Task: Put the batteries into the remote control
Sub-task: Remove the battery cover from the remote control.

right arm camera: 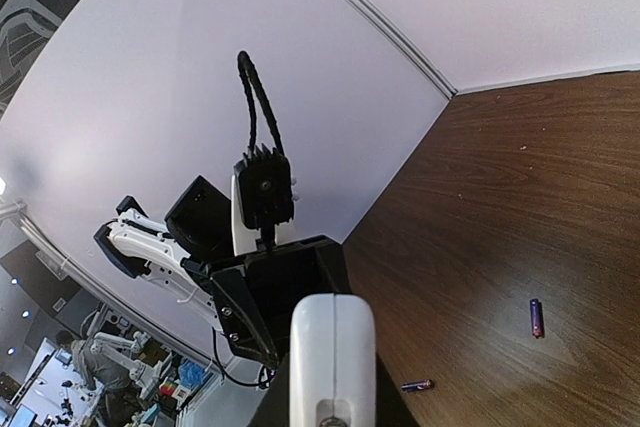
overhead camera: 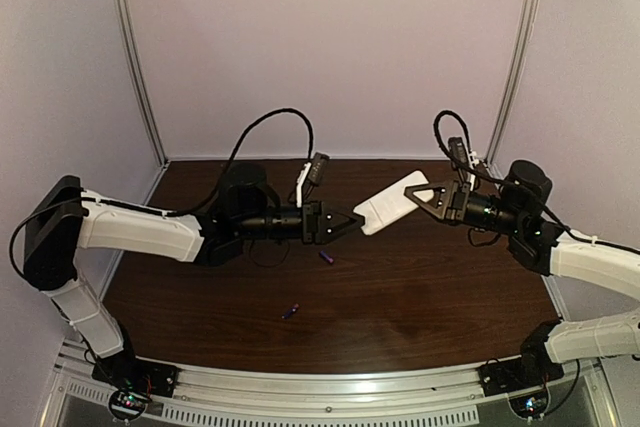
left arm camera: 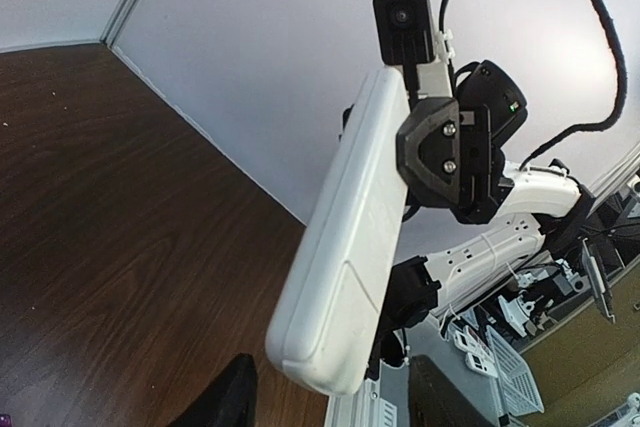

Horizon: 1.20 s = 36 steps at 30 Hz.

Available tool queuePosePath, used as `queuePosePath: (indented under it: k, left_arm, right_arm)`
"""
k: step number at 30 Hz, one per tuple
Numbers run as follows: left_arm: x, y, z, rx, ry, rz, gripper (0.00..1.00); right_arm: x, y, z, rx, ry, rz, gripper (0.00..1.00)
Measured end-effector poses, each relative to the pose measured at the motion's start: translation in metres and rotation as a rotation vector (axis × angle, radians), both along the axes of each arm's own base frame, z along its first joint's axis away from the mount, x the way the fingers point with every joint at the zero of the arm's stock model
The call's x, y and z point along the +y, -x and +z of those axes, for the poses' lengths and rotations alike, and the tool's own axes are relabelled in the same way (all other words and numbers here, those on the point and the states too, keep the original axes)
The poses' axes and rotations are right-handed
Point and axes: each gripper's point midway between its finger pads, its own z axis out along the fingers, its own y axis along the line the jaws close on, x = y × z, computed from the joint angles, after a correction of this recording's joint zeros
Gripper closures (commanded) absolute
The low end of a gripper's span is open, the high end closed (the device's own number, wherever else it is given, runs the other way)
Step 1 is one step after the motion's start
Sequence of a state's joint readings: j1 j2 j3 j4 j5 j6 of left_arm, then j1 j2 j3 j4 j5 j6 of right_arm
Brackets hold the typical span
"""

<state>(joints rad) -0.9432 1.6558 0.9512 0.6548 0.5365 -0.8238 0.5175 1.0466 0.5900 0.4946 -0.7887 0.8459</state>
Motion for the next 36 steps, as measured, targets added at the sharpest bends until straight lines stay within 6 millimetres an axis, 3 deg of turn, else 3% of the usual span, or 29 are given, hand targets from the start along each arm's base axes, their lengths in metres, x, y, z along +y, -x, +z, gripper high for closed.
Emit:
queuePosePath:
  k: [6,12,17,36]
  left_arm:
    - [-0.0045,-0.004,0.0038,0.014,0.011,0.005,0.61]
    - [-0.0061,-0.0064,0.0017,0.027,0.008,0.012,0.62]
    - [-0.0076,-0.0088,-0.0001,0.037,0.006,0.019,0.71]
    - [-0.0064,-0.004,0.0,0.015,0.008,-0.02,0.8]
  right_arm:
    - [0.003,0.0017,-0.0013,0.0,0.001,0.001,1.0]
    - [0.0038,0.001,-0.0021,0.0,0.004,-0.009,1.0]
    - [0.0041,0.0005,-0.0028,0.0,0.007,-0.014,1.0]
    - [0.0043,0.0051,0.001,-0.017,-0.001,0.02,1.0]
